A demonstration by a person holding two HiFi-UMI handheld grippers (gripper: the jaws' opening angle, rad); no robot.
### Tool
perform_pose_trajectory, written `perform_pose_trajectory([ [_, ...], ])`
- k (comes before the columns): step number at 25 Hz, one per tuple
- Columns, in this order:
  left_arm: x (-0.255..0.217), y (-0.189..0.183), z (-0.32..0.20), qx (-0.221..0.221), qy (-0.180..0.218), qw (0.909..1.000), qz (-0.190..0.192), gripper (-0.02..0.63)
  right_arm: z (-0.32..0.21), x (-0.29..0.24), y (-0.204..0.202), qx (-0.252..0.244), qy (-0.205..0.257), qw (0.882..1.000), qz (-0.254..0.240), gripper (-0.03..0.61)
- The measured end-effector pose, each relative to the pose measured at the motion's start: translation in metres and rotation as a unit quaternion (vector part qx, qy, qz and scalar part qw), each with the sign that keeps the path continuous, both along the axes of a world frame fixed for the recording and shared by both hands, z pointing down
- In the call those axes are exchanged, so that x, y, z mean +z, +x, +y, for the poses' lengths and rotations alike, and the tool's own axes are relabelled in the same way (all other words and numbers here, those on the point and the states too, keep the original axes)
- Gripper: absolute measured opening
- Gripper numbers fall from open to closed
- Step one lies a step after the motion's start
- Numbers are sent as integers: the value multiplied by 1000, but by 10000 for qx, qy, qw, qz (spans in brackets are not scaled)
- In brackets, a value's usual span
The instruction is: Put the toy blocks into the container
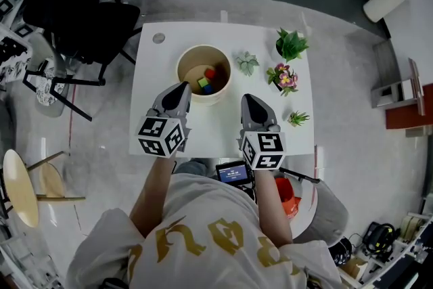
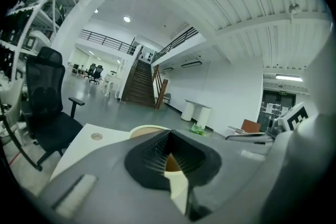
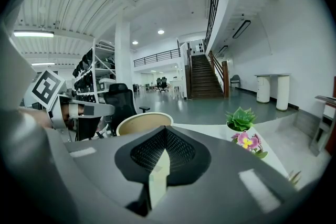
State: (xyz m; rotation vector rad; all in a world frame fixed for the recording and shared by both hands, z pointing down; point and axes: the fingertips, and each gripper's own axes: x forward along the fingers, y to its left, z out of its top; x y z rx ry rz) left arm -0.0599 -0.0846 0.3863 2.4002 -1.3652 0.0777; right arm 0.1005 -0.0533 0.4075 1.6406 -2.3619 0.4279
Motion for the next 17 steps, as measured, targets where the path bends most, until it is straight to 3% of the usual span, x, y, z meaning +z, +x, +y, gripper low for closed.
perform_pose_trajectory([
  [17,2,-12,-4,-22,-34,10000,-13,0,-3,2,-10,-15,-46,10000,34,21],
])
